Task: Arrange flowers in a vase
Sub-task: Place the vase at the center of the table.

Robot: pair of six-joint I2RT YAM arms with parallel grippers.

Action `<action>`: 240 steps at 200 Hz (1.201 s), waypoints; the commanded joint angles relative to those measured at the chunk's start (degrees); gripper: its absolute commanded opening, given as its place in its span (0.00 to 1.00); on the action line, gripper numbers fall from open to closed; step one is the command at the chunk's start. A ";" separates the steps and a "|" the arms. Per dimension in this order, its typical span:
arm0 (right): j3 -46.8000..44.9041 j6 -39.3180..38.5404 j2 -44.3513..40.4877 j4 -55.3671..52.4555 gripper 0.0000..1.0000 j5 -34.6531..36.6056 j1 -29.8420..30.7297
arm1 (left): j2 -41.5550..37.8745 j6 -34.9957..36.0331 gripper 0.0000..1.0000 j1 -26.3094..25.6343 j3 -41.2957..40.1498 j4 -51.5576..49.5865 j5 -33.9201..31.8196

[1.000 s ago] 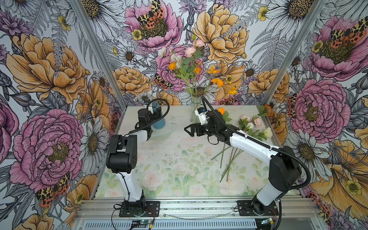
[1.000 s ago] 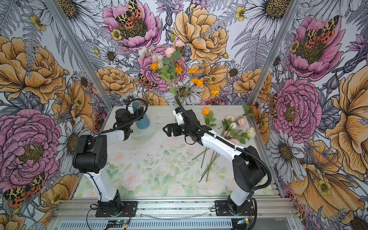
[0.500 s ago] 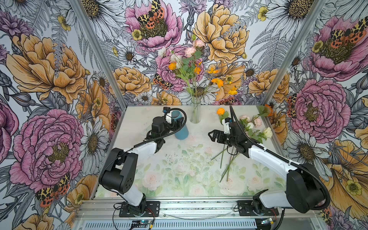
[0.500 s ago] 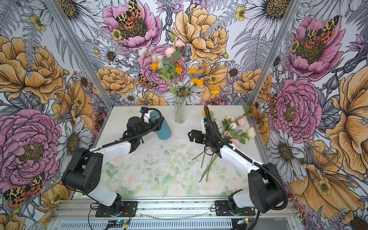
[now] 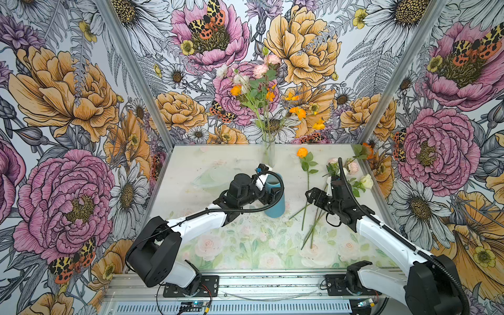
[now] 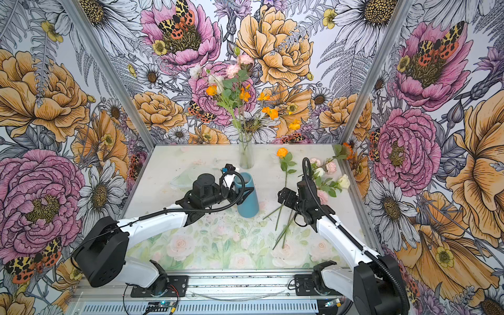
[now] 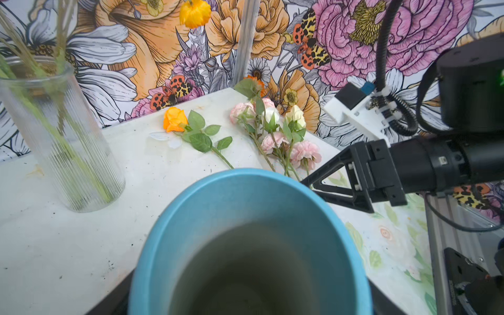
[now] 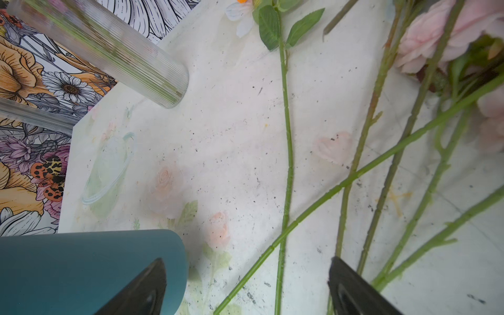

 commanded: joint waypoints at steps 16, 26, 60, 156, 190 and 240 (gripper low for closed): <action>1.93 -0.43 -0.53 -2.41 0.94 2.27 -2.63 | -0.08 3.26 0.38 -0.92 1.75 6.21 1.15; 3.65 -1.80 0.75 -3.43 0.94 1.94 -5.29 | 0.24 3.88 0.38 -1.25 1.63 6.23 1.47; 12.61 -4.08 8.32 -4.19 0.91 -4.30 -16.78 | 0.91 5.11 0.41 -2.12 1.12 6.22 1.93; 31.85 -2.81 27.16 -4.56 0.79 -8.88 -26.86 | 0.62 6.27 0.93 -2.17 0.84 6.50 2.63; 40.60 0.96 34.11 -4.43 0.75 -9.79 -31.02 | -0.09 6.73 0.99 -1.70 1.12 6.47 3.54; 53.38 8.27 47.74 -4.56 0.62 -12.58 -38.05 | -5.03 7.89 0.99 -1.03 0.52 6.50 8.44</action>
